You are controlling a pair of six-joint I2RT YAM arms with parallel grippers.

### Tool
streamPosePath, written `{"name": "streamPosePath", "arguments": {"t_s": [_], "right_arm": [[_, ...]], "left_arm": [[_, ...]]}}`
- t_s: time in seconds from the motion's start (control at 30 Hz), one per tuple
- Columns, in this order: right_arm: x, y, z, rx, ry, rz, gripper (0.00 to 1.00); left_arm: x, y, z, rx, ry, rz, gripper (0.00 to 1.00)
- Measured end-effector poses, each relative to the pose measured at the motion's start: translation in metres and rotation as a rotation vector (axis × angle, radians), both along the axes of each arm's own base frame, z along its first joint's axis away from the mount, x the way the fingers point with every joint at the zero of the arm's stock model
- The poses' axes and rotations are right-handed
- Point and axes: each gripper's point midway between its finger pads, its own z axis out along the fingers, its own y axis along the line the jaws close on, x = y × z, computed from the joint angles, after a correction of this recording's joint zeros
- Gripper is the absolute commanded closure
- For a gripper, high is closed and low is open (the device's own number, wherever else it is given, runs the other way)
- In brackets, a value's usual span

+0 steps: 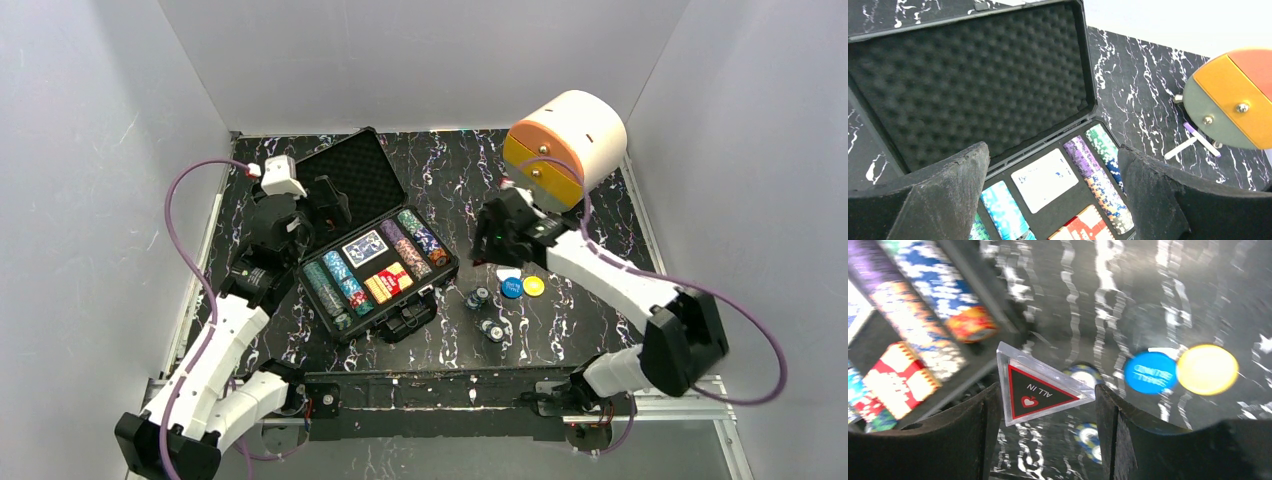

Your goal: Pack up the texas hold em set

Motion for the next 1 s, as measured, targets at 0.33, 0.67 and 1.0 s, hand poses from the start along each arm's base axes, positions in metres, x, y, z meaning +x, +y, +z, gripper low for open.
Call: {"name": "streamPosePath", "arguments": {"t_s": [0.33, 0.67, 1.0], "right_arm": [[0.027, 0.159, 0.03, 0.041, -0.115, 0.301, 0.48], [0.031, 0.267, 0.009, 0.037, -0.163, 0.473, 0.48], [0.038, 0.278, -0.009, -0.024, -0.163, 0.504, 0.46]], "left_arm": [[-0.003, 0.032, 0.015, 0.001, -0.05, 0.136, 0.02], [-0.005, 0.06, 0.017, 0.014, -0.063, 0.248, 0.02], [-0.006, 0.061, 0.019, 0.013, -0.068, 0.25, 0.02]]}}
